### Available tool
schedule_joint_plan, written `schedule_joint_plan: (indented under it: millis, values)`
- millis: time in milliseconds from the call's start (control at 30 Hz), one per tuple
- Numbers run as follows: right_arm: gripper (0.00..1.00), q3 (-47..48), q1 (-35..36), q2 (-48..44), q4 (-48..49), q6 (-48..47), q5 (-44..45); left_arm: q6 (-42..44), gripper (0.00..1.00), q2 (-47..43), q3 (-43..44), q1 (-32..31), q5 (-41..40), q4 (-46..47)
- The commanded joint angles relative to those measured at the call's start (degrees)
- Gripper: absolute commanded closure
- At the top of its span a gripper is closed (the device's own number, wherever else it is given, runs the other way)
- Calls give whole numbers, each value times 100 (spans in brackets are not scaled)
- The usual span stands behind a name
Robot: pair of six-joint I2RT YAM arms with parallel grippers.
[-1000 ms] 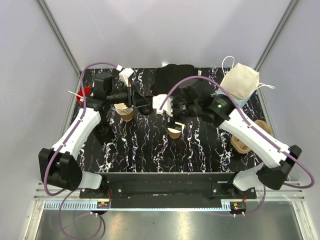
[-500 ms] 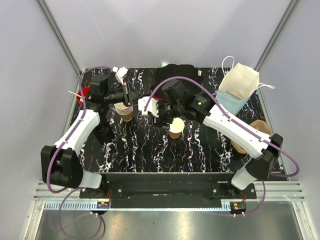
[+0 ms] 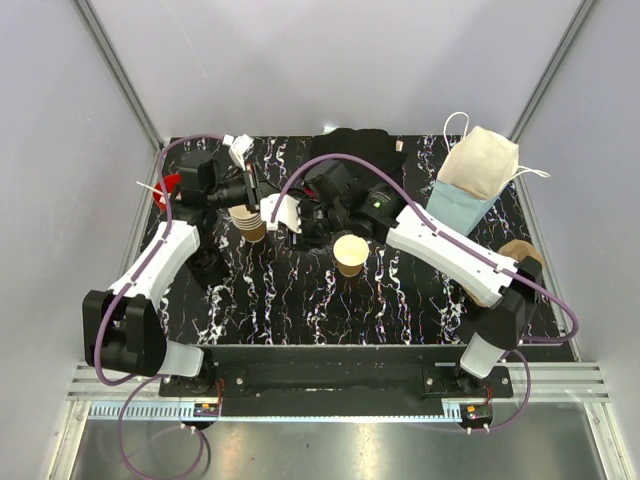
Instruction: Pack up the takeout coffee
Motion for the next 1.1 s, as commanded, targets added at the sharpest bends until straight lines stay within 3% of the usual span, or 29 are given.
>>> schedule_joint_plan:
  millis: [0, 533, 1067]
  values:
    - [39, 295, 69, 133, 377, 9, 222, -112, 87, -5, -81, 49, 219, 386]
    - [47, 427, 78, 406, 738, -26, 741, -208, 87, 4, -134, 66, 281, 518]
    - [82, -188, 78, 441, 1353, -299, 1391, -410, 87, -23, -133, 119, 430, 711]
